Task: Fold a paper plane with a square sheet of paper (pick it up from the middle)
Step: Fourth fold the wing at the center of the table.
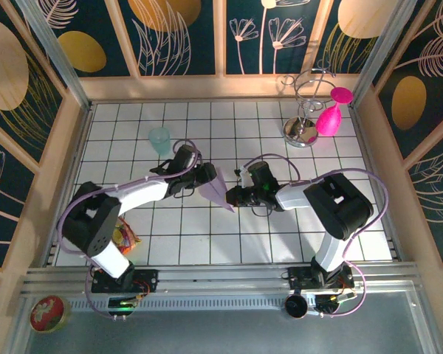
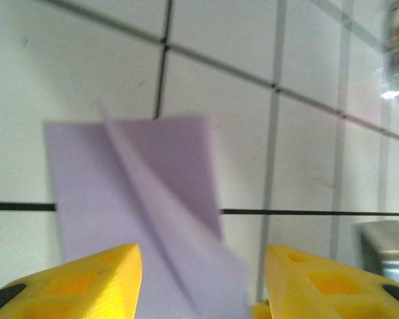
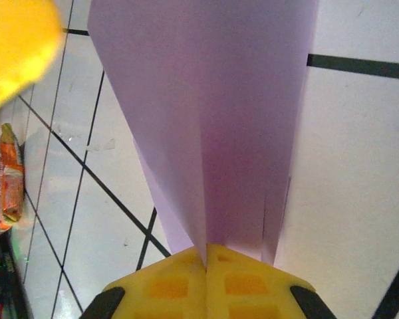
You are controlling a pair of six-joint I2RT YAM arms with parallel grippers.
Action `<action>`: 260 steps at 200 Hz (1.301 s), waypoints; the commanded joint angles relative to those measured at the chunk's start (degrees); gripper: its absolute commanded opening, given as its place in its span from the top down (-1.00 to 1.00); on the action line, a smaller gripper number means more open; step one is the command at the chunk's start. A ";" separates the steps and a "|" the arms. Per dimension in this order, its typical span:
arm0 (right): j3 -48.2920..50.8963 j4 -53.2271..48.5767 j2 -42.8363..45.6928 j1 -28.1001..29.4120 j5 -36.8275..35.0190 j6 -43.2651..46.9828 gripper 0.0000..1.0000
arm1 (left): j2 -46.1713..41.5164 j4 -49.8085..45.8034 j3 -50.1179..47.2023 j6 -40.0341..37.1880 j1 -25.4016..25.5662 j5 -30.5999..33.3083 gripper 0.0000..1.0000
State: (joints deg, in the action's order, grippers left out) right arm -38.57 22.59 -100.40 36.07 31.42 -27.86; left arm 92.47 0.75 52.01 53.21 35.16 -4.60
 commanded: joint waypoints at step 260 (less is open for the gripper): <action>6.01 15.26 -5.13 -4.39 11.12 -10.09 0.89 | 7.98 20.24 -7.01 5.31 -0.26 -19.52 0.65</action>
State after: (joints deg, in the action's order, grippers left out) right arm -33.89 34.54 -104.22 32.16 40.84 -36.49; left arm 99.92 19.55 43.83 58.61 35.16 -22.57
